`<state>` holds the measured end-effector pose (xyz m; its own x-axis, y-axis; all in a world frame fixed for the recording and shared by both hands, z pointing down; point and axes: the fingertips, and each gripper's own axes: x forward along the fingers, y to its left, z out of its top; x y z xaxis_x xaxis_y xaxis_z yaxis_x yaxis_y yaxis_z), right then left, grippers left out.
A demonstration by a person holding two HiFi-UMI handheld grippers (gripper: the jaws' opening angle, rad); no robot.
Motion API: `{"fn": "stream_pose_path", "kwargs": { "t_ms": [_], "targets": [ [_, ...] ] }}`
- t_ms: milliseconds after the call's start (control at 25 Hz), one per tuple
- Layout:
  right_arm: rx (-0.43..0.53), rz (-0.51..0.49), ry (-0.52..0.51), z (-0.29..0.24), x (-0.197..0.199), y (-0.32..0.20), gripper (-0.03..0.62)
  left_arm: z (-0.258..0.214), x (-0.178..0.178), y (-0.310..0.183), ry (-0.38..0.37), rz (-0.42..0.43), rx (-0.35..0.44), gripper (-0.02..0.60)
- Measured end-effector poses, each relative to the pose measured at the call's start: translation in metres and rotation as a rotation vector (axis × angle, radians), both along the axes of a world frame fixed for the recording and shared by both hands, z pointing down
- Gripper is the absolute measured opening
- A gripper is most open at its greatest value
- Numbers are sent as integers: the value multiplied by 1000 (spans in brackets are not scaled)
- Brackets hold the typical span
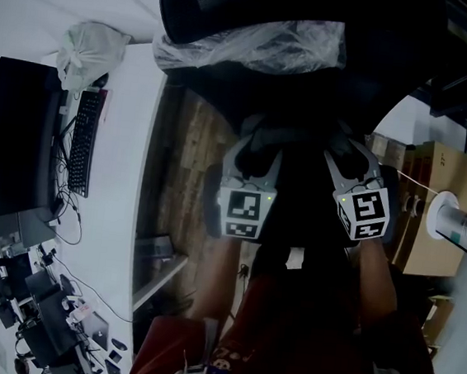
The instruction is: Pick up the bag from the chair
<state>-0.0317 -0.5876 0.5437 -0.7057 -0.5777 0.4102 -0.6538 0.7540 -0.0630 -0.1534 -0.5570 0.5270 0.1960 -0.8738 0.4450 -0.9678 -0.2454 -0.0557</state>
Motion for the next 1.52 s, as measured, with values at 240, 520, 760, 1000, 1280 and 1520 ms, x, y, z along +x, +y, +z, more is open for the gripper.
{"fn": "stream_pose_path", "kwargs": {
  "t_ms": [240, 520, 760, 1000, 1280, 1520],
  "targets": [
    [5, 5, -1, -3, 2, 7, 152, -3, 3, 7, 16, 0, 7, 202],
    [20, 9, 2, -13, 0, 22, 138, -12, 2, 22, 34, -17, 27, 189],
    [60, 21, 18, -34, 3, 38, 137, -30, 4, 40, 46, -11, 57, 187],
    [99, 51, 8, -58, 6, 66, 137, -56, 7, 64, 39, 22, 96, 184],
    [169, 125, 22, -92, 5, 110, 137, -89, 4, 101, 63, 86, 154, 183],
    [202, 207, 28, -113, 12, 149, 137, -110, 10, 131, 66, 166, 186, 183]
  ]
}}
